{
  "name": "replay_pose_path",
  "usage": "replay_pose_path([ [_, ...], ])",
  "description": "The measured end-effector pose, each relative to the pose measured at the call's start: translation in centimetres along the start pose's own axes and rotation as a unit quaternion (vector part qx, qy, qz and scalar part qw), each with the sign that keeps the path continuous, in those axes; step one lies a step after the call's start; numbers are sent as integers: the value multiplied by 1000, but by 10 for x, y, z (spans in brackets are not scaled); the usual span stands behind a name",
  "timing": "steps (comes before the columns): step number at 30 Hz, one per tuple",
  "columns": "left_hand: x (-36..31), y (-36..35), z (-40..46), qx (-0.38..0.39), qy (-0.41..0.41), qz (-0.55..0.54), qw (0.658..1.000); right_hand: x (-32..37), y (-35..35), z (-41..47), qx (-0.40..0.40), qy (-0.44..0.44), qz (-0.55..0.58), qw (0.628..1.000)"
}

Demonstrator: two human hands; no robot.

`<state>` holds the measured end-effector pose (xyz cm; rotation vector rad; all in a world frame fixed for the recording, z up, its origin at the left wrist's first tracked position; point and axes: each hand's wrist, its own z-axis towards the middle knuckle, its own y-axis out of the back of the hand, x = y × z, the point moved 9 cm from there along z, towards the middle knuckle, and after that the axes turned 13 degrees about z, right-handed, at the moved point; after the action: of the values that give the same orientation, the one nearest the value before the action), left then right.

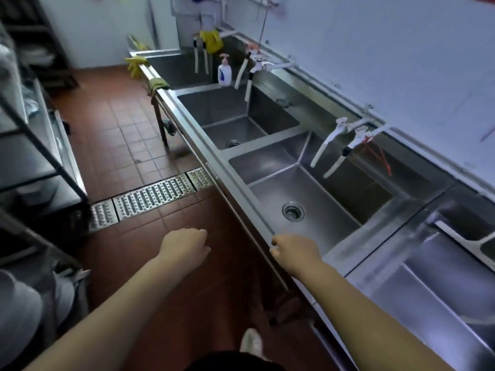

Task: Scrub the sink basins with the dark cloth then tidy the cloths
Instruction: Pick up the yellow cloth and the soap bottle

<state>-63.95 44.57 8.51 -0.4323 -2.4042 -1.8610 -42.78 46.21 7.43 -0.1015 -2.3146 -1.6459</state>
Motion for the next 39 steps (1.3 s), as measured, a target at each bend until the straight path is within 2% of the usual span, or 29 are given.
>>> replay_pose_path([
  [7,83,-13,75,36,48,-3,998,52,1,125,17,45,13,999],
  [15,212,23,189,21,151,-37,988,139,39,293,36,112,38,992],
  [22,316,18,236,3,229,-62,972,224,64,406,48,166,47,984],
  [27,388,3,291,3,241,-80,967,276,68,485,44,171,37,984],
  [39,565,7,474,-7,159,-98,982,382,96,660,8,75,84,994],
])
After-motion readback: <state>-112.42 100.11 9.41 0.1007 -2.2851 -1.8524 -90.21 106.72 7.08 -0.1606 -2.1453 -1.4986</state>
